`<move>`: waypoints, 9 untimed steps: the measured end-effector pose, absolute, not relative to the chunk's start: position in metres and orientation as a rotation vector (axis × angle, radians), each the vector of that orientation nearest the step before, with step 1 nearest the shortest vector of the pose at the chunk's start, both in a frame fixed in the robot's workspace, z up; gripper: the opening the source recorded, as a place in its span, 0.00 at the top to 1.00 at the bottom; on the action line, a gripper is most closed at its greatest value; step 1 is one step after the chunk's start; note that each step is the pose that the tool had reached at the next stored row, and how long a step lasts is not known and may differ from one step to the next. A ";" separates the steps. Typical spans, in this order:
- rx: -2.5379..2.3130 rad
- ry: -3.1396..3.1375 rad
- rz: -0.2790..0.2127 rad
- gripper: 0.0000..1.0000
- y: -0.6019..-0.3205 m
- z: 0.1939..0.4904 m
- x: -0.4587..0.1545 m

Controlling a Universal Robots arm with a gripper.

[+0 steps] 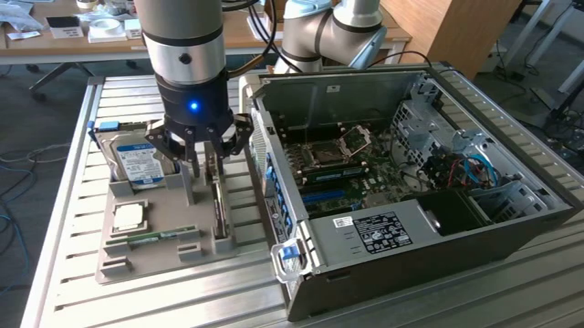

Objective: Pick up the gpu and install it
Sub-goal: 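Pick up the gpu and move the gpu toward the slot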

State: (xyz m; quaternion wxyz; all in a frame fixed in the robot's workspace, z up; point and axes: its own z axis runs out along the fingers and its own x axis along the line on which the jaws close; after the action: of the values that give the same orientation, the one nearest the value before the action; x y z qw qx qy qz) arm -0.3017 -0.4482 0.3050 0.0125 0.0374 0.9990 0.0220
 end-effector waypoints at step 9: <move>0.117 3.114 0.069 0.58 -0.449 0.294 -0.302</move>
State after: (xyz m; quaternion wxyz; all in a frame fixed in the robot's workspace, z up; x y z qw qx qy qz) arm -0.3018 -0.4486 0.2938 0.0124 0.0374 0.9990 0.0220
